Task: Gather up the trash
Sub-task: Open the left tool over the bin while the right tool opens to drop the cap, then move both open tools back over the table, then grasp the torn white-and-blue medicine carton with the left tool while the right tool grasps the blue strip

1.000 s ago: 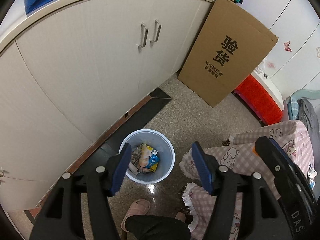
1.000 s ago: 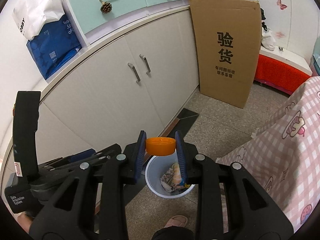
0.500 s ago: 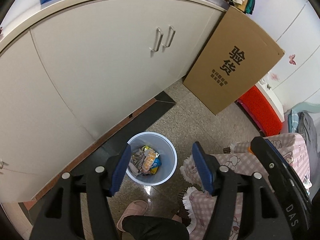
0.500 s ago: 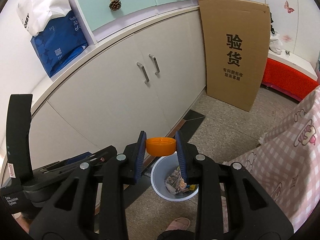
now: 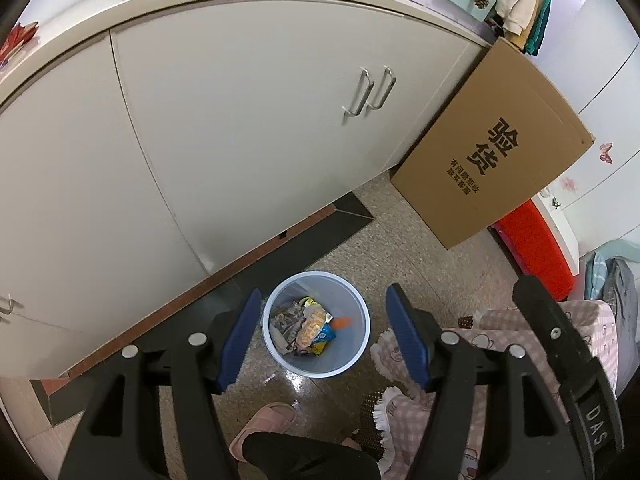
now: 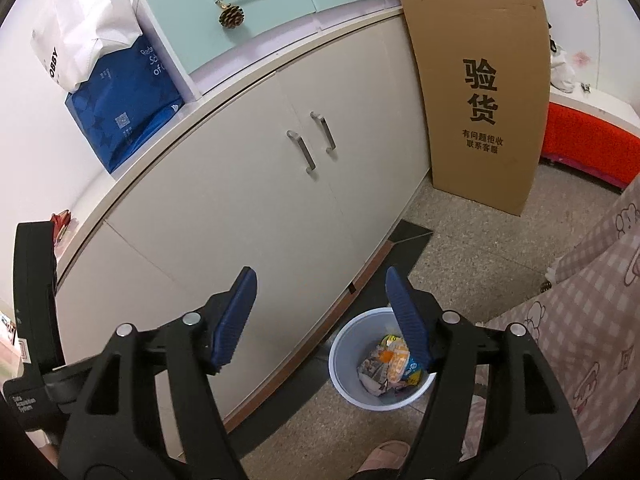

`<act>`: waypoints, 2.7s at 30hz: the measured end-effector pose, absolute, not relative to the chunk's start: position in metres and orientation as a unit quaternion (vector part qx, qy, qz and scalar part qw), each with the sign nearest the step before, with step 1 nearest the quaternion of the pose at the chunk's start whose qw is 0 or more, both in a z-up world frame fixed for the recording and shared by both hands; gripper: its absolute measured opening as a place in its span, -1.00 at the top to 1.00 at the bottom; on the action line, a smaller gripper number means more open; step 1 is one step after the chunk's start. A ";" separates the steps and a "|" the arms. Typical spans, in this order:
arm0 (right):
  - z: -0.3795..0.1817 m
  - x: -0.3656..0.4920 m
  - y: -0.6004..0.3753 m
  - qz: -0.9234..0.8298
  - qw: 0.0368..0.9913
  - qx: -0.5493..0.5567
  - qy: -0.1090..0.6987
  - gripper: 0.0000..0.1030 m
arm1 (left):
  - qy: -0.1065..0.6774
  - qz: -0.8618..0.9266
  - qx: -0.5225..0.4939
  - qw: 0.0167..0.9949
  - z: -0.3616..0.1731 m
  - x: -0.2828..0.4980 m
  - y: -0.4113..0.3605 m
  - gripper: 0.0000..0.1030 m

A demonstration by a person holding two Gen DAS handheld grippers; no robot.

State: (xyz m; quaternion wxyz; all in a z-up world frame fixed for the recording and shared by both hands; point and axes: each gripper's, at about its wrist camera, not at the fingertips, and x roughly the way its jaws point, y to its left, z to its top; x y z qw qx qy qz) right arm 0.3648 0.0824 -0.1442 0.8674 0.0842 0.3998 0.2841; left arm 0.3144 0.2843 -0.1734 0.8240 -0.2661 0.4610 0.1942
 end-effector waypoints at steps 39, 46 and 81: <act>-0.077 0.302 -0.336 0.009 0.944 0.127 0.305 -0.29 | 0.449 -0.124 -0.021 0.885 -0.079 0.379 -0.140 -0.34; -0.088 0.304 -0.382 -0.020 0.940 0.132 0.313 -0.29 | 0.454 -0.155 0.027 0.877 -0.090 0.388 -0.204 -0.36; -0.145 0.335 -0.471 -0.044 0.912 0.175 0.368 -0.29 | 0.456 -0.323 0.085 0.825 -0.146 0.425 -0.302 0.70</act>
